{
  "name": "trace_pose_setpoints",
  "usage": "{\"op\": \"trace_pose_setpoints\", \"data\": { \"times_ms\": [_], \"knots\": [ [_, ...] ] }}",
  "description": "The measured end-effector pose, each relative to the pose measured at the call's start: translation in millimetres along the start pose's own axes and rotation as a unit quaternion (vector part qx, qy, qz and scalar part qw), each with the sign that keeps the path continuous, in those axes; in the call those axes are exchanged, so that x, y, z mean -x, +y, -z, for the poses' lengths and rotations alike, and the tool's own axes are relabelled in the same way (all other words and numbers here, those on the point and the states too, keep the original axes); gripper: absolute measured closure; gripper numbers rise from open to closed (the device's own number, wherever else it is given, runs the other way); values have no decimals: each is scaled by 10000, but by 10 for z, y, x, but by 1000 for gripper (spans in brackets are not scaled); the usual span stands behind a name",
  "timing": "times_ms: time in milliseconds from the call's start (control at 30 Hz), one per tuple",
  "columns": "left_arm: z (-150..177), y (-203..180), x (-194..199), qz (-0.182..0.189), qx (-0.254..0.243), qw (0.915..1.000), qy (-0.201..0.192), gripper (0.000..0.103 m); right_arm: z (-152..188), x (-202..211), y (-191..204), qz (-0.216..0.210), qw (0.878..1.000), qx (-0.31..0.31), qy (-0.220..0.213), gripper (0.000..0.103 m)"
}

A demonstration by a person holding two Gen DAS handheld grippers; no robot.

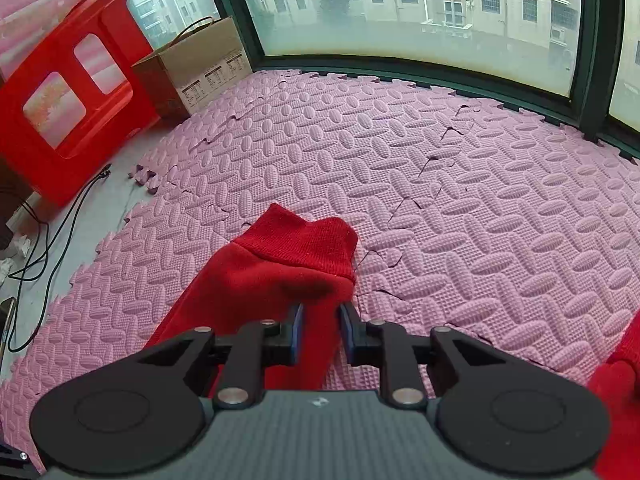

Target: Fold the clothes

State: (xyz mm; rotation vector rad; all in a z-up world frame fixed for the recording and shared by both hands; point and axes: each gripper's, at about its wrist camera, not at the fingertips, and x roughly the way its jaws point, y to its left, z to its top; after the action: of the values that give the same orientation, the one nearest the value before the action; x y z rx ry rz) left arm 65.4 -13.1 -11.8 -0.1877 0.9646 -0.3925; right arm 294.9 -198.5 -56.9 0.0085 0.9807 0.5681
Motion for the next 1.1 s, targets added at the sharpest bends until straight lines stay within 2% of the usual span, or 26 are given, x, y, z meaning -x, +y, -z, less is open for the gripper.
{"op": "trace_pose_setpoints", "data": {
  "times_ms": [33,100,167,300,367,533,633,733,833,933,1100],
  "knots": [
    [9,9,4,9,4,10000,-1,89,-13,-39,-23,-9,10000,-57,-79,83],
    [11,18,8,6,-7,10000,-1,89,-27,-48,-30,59,9998,-75,-176,97],
    [11,32,7,-3,-10,10000,-6,89,-77,-65,-3,197,9994,66,-292,97],
    [1,36,32,-16,-16,10000,2,89,-103,-173,32,412,9986,260,-202,94],
    [-26,14,56,-3,-49,10000,-40,89,-127,-70,41,307,9988,225,-315,93],
    [-193,-47,27,55,-151,9995,-262,89,-99,299,104,220,9981,508,-257,91],
    [-310,-7,-88,-27,-126,9994,-332,90,54,525,157,235,9969,744,-92,91],
    [-360,71,-189,-336,-158,9988,-312,90,321,712,170,311,9959,838,139,91],
    [-353,175,-188,-471,-122,9984,-300,90,609,802,187,253,9945,942,388,91],
    [-345,208,-157,-518,-108,9981,-305,90,803,844,237,-21,9950,909,414,91],
    [-368,176,-131,-625,-160,9973,-360,90,926,817,385,-331,9953,870,283,91]
  ]
}}
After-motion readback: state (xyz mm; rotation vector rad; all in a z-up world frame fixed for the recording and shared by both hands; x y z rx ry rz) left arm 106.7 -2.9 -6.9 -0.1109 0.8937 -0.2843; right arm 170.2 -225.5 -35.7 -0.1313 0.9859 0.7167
